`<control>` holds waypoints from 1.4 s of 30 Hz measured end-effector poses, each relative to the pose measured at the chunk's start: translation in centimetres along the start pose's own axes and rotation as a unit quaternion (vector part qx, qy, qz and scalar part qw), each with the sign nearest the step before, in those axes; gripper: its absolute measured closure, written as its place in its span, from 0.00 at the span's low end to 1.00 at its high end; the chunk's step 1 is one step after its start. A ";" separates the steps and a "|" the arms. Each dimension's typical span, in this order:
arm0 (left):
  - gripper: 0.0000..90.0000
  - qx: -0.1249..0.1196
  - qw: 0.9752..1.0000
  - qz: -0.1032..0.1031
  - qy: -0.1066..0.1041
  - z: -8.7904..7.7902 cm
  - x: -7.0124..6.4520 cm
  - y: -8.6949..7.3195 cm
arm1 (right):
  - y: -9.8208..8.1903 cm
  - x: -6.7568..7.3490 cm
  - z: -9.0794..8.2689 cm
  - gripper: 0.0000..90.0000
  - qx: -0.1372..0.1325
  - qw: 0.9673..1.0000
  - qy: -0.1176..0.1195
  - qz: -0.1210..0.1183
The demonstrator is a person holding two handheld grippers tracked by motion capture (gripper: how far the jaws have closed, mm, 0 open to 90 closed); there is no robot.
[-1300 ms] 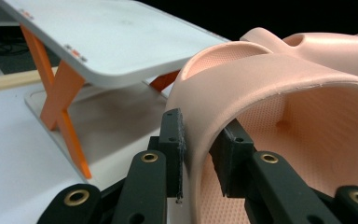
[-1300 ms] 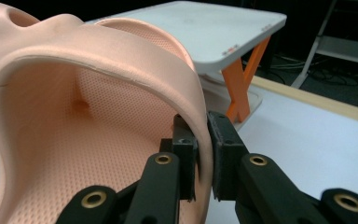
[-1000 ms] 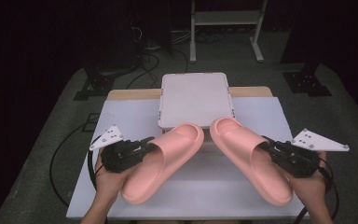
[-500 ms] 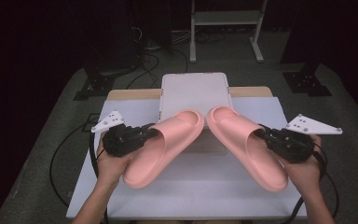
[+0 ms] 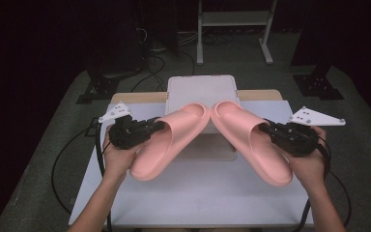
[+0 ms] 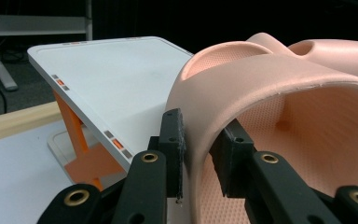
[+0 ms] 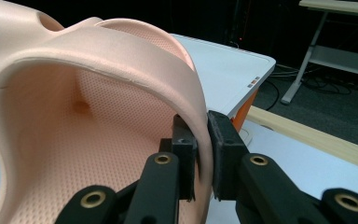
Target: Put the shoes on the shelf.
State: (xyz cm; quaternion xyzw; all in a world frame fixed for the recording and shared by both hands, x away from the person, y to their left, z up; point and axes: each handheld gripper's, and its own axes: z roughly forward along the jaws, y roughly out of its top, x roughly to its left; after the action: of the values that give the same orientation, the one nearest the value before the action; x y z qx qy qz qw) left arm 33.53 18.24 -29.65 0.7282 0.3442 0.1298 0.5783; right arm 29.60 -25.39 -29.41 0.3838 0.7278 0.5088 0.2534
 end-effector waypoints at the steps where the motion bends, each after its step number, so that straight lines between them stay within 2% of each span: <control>1: 0.83 -0.001 1.000 -0.001 0.002 0.1 0.1 0.1 | 0.1 -0.1 0.2 0.90 0.000 1.000 -0.001 0.000; 7: 0.83 0.002 1.000 0.001 0.015 1.0 0.8 1.1 | 0.9 -0.7 1.3 0.90 0.005 1.000 -0.010 0.004; 15: 0.82 0.002 1.000 -0.011 0.026 2.6 2.1 2.6 | 2.5 -1.6 2.8 0.90 0.012 1.000 -0.024 0.006; 22: 0.82 0.005 0.999 -0.005 0.040 3.7 2.8 3.9 | 3.6 -2.6 4.0 0.90 0.018 0.999 -0.032 0.017; 34: 0.82 0.008 0.998 -0.009 0.057 5.4 4.2 5.1 | 4.9 -3.7 6.2 0.90 0.029 0.998 -0.043 0.026; 42: 0.81 0.008 0.998 -0.016 0.063 6.2 5.0 5.4 | 5.6 -4.2 7.3 0.90 0.039 0.998 -0.051 0.027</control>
State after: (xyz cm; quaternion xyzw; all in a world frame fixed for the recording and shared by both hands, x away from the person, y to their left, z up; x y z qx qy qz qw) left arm 42.72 16.33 -27.51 0.7176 0.3926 0.1629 0.5517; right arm 39.28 -23.80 -26.85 0.4385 0.7224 0.4664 0.2614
